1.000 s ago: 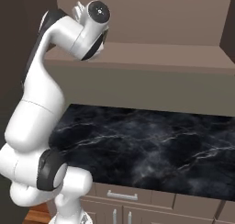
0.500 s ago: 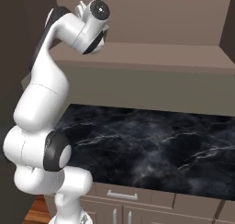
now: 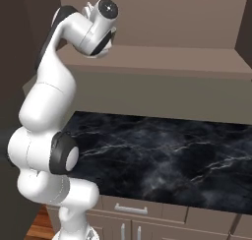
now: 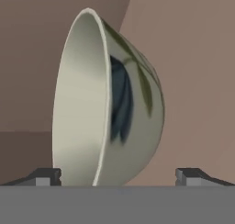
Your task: Pick up the bowls from the cabinet and place each bowl in front of a stool on the dining counter.
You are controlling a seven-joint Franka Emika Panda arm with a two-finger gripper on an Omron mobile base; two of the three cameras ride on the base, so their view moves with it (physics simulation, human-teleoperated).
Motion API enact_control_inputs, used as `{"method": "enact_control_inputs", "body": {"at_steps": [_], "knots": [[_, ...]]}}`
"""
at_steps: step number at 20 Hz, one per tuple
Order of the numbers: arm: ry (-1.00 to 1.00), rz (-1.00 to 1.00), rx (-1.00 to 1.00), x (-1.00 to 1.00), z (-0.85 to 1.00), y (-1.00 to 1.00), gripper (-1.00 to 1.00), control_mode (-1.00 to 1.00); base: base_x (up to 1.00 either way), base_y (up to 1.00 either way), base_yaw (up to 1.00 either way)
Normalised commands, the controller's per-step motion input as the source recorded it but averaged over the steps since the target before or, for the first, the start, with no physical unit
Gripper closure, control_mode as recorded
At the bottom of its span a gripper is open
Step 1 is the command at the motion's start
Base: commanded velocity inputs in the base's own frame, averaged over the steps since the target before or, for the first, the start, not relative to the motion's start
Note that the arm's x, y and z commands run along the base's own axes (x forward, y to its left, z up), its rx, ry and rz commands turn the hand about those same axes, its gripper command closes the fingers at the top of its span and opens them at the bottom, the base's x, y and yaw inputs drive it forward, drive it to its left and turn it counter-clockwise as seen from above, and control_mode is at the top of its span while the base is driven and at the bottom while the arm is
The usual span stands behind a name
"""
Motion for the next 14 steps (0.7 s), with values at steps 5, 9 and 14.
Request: {"method": "enact_control_inputs", "body": {"at_steps": [5, 9, 14], "knots": [[0.05, 0.00, 0.00, 0.16, -0.10, 0.07, -1.00, -1.00, 0.00, 0.00, 0.00], [0.02, 0.00, 0.00, 0.29, 0.00, 0.02, -1.00, -1.00, 0.00, 0.00, 0.00], [0.01, 0.00, 0.00, 0.24, -0.01, 0.00, -1.00, -1.00, 0.00, 0.00, 0.00]]}}
